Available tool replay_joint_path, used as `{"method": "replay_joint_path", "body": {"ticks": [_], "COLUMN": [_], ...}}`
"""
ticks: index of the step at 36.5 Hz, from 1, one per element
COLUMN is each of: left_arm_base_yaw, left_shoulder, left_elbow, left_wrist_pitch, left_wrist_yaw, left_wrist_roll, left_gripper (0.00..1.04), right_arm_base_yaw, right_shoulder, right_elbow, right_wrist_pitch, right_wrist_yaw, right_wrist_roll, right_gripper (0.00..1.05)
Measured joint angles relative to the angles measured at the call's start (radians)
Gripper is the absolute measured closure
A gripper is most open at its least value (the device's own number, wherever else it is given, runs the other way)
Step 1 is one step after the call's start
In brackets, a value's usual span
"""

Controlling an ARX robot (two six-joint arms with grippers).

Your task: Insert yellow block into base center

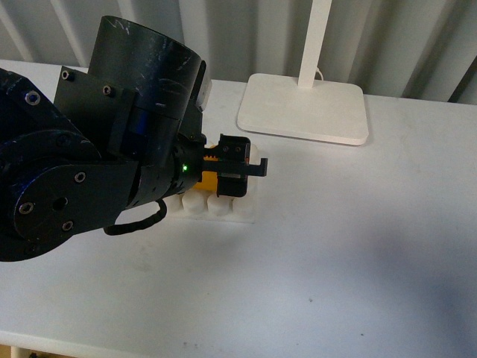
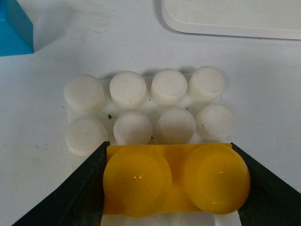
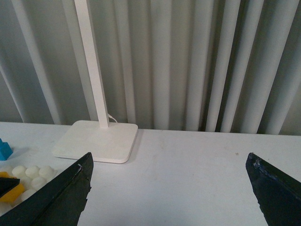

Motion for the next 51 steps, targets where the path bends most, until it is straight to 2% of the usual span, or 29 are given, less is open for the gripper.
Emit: {"method": "replay_joint_path", "body": {"ticks": [36,42,43,51], "left_arm_base_yaw": [0.003,0.024,0.028,0.08], "left_shoulder": [0.053,0.021,0.01,-0.121], "left_elbow": [0.0,-0.011,-0.017,-0.067], "left_wrist_pitch": [0.034,0.018,0.013,0.0], "left_wrist_yaw": [0.027,0.063,0.066,0.073], "left_wrist_roll": [0.023,0.029,0.028,0.002], "left_gripper": [0.39,0.07,0.05,0.06], "right_arm_base_yaw": [0.0,0.0,0.0,0.0], "right_shoulder": [0.0,0.0,0.0,0.0], "right_elbow": [0.0,0.0,0.0,0.0], "right_wrist_pitch": [0.0,0.0,0.0,0.0], "right_wrist_yaw": [0.0,0.0,0.0,0.0], "right_wrist_roll": [0.0,0.0,0.0,0.0], "right_gripper": [0.09,0.09,0.09,0.09]}}
